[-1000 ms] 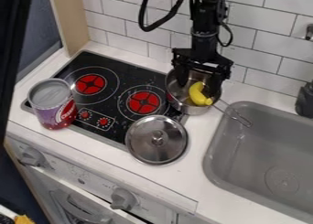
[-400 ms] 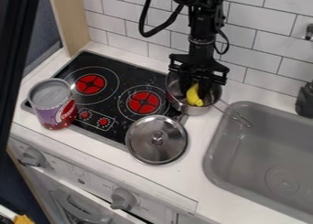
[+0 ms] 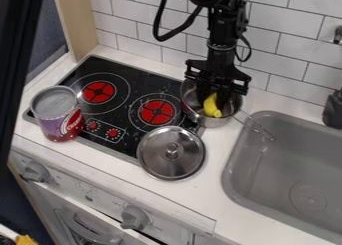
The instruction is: Take the banana out of the pot and put it on the left side of the stove.
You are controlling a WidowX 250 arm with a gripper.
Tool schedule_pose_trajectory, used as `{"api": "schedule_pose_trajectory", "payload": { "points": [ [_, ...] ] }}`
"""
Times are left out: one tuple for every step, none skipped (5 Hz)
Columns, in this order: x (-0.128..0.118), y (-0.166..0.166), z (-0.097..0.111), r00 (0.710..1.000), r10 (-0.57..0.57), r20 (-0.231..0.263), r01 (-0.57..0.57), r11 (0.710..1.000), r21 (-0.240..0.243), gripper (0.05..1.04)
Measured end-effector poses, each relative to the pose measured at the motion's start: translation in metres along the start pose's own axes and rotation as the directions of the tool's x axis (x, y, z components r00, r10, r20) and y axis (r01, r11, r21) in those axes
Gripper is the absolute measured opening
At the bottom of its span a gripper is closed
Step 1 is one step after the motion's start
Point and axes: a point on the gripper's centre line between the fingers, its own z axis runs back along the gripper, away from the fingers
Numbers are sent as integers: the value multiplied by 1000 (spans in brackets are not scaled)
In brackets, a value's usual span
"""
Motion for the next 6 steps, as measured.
{"api": "schedule_pose_trajectory", "payload": {
  "points": [
    [2, -1, 29, 998, -49, 50, 50, 999, -13, 393],
    [-1, 12, 63, 994, -64, 85, 62, 998, 21, 393],
    [-11, 48, 98, 996, -33, 80, 24, 994, 106, 393],
    [-21, 98, 102, 999, 22, 40, -28, 987, 159, 393],
    [-29, 143, 102, 997, 74, 34, -79, 973, 215, 393],
    [-30, 177, 81, 995, 103, -1, -99, 962, 255, 393]
  ]
}}
